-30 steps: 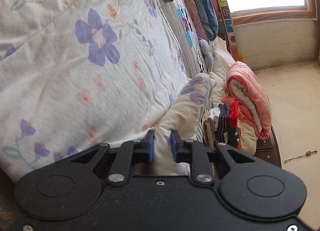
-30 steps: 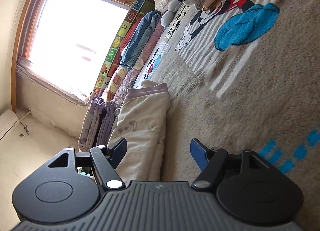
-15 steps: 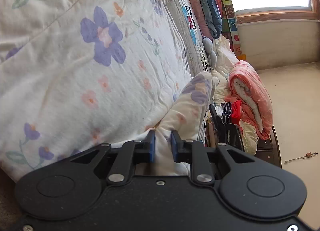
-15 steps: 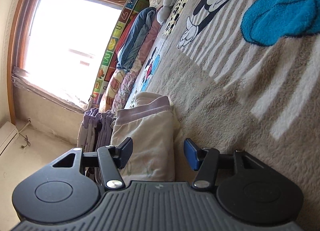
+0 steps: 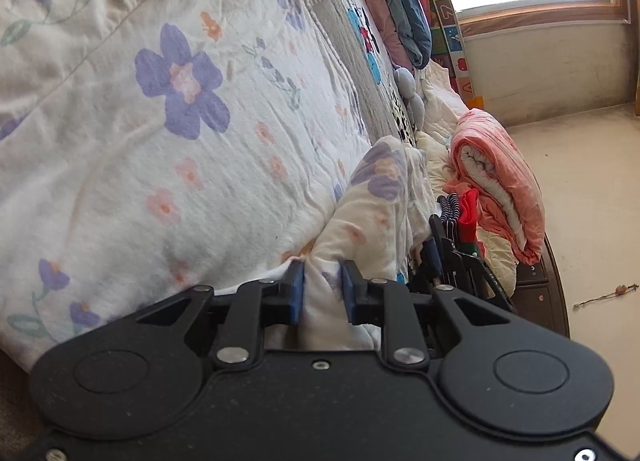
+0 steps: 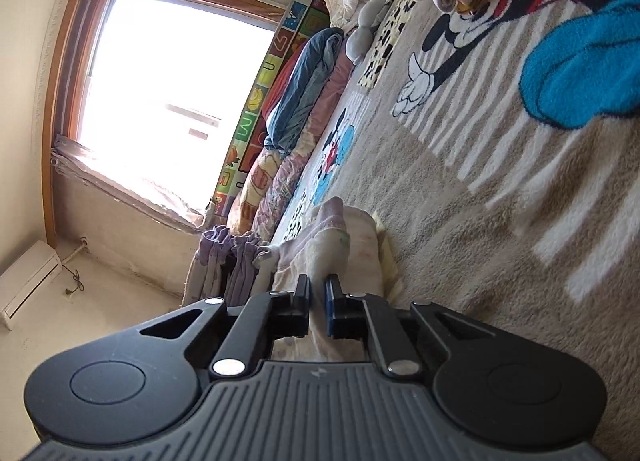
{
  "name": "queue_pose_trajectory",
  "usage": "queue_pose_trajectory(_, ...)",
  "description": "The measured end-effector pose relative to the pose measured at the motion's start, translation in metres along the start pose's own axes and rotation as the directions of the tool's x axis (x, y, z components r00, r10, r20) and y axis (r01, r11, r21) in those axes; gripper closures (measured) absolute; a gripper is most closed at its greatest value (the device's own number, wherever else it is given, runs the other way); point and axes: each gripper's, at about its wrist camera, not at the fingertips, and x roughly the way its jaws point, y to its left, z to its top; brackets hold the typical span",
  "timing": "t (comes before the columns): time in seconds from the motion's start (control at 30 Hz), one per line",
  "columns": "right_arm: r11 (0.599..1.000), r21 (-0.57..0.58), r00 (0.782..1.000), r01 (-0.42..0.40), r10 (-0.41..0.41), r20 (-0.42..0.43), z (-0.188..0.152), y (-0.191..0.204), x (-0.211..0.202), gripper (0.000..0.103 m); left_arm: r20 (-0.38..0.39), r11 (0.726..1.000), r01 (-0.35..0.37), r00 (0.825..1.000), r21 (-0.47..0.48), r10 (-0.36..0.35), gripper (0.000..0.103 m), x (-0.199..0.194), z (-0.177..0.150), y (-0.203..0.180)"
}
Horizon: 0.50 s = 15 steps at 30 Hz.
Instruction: Fold clothes
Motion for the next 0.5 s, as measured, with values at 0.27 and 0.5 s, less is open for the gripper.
queue_pose_trajectory(0.27,0.998,-0.051,0.995,-0.036,0.040,0.091,0.024,0.017,-0.065,0.094,0.060,0.975,-0.025,0.998,0.220,0.013,0.065,-0.014,-0.010,-0.026)
queue_pose_trajectory(0.5,0.999,-0.053,0.986,-0.009,0.018,0.165,0.039,0.003,-0.120,0.094,0.058,0.927,-0.051,0.998,0.372,0.031,0.065,-0.009,-0.026,-0.044)
